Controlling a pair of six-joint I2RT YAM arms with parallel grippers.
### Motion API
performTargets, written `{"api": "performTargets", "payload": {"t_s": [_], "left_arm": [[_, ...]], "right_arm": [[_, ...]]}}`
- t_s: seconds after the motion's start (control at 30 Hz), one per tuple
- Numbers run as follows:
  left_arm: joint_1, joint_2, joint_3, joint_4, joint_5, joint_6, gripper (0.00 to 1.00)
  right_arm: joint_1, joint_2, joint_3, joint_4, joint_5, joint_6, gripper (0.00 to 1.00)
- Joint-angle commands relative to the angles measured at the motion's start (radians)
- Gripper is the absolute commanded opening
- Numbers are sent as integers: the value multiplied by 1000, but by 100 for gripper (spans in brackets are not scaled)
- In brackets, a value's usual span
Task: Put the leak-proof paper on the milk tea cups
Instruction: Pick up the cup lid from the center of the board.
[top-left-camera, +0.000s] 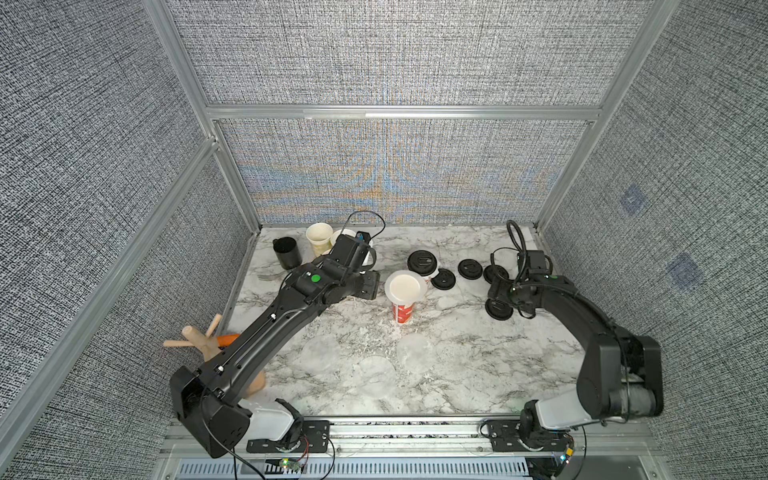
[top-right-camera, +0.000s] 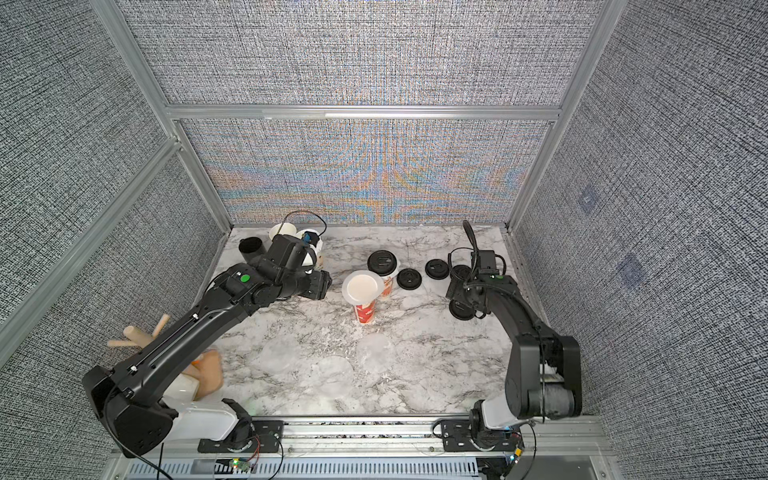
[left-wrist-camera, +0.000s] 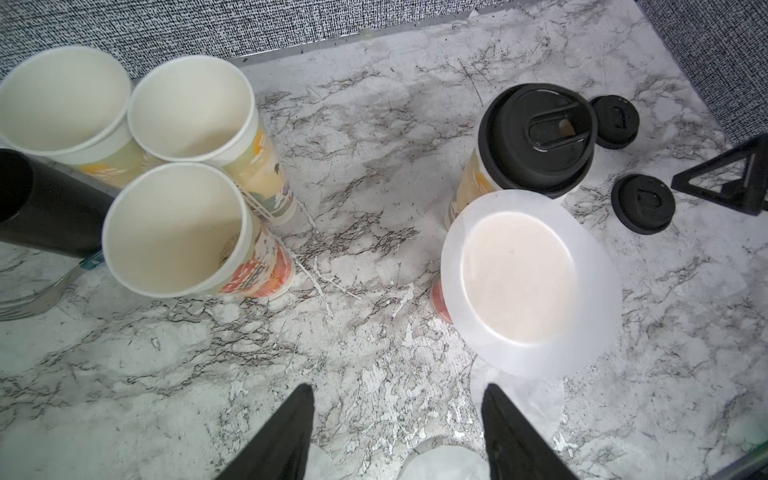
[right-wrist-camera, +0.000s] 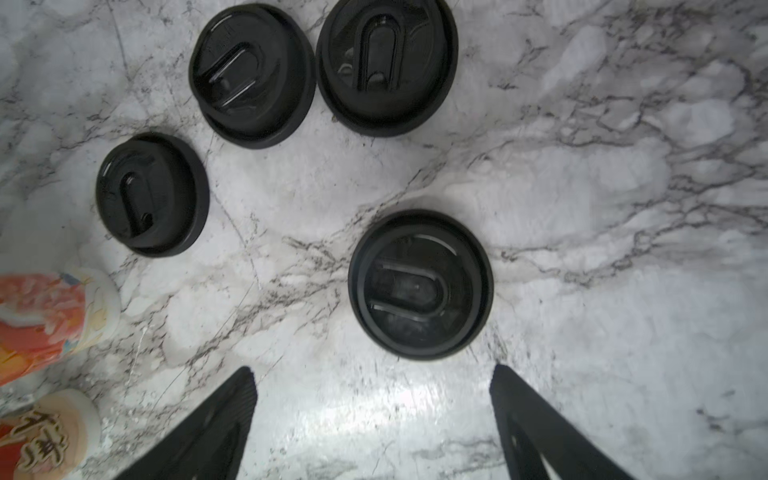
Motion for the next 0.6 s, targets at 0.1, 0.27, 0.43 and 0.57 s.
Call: {"api": "performTargets", "payload": {"t_s": [0.1,0.27,0.43,0.57], "left_arm": [[-1,-2,-34,52,-1,-33,66],[-1,19,-37,50,10,-38,66],[-1,34,-38,47,13,-39,66],[-1,41,-37,46,16,-40,66]], "right_arm": [[-4,125,96,-47,89,-45,92],[-5,165,103,-50,88,-52,92],[-3,186,86,-34,69,-60,92],[-2,204,77,-27,63,-62,91]]}}
